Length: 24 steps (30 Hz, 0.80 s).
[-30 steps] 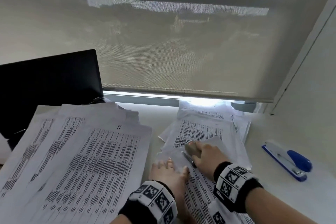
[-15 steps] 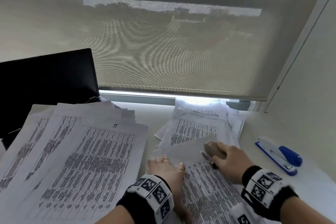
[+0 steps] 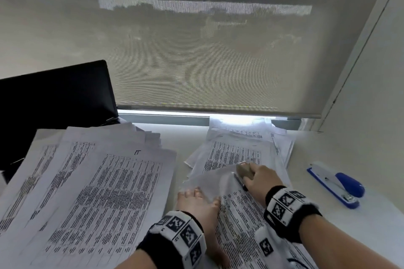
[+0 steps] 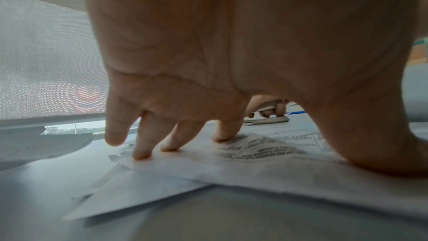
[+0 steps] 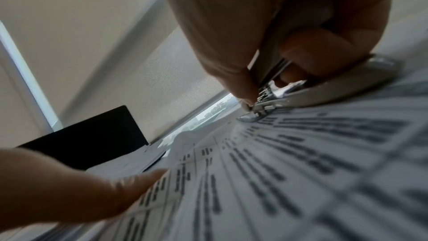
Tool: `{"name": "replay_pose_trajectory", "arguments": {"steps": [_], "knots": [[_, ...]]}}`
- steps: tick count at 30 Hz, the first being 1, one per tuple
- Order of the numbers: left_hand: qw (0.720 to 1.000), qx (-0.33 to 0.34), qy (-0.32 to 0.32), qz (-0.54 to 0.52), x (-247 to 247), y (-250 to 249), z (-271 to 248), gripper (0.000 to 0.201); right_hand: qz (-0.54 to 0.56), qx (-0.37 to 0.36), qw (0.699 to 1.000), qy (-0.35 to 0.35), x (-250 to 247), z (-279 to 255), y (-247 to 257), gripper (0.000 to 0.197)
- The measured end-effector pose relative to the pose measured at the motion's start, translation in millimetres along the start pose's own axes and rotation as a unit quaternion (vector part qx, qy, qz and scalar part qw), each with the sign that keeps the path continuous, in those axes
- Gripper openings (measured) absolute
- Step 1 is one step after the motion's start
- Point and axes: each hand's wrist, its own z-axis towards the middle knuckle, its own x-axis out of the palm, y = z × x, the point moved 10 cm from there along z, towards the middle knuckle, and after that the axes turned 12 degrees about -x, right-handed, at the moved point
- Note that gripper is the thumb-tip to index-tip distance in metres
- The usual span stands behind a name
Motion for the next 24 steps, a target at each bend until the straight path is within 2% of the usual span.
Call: {"name": "replay_pose_trajectory", "arguments": {"steps": [3, 4, 7, 8, 13, 15, 18, 20, 24], "knots": [[1.0, -0.005, 0.006, -0.01, 0.2, 2.4, -0.1, 0.071, 0.02, 0.01, 0.999, -0.023, 0.0, 11.7, 4.0, 0.031], [1.0, -0.003, 0.007, -0.011, -0.8, 2.9, -0.8, 0.078, 0.032, 0.018, 0.999, -0.033, -1.6, 14.3, 3.4, 0.031], [0.999, 0.028, 0.03, 0.018, -0.9, -2.5, -8.7, 0.12, 0.057, 0.041, 0.995, -0.074, -13.5, 17.7, -3.8, 0.038], [0.999, 0.03, 0.031, 0.021, -1.8, -2.3, -10.8, 0.125, 0.062, 0.045, 0.993, -0.084, -18.7, 16.4, -6.3, 0.041], [0.999, 0.027, 0.04, 0.022, -0.3, -1.7, -9.8, 0.133, 0.083, 0.037, 0.99, -0.104, -41.7, -11.0, -20.9, 0.047], [0.998, 0.023, 0.048, 0.02, -1.0, 0.2, -11.6, 0.138, 0.106, 0.034, 0.987, -0.113, -47.9, -32.1, -34.2, 0.042], [0.999, 0.007, 0.046, 0.013, -7.8, -0.3, -19.8, 0.134, 0.149, 0.041, 0.978, -0.142, -65.7, -77.2, -55.5, 0.026], [0.999, 0.01, 0.035, 0.017, -11.3, -12.5, -27.6, 0.123, 0.17, 0.044, 0.971, -0.165, -78.3, -111.6, -72.4, 0.02], [0.998, 0.05, -0.026, 0.024, -23.8, -66.3, -53.4, 0.096, 0.186, 0.099, 0.967, -0.142, -78.2, -185.6, -117.0, 0.032]]}}
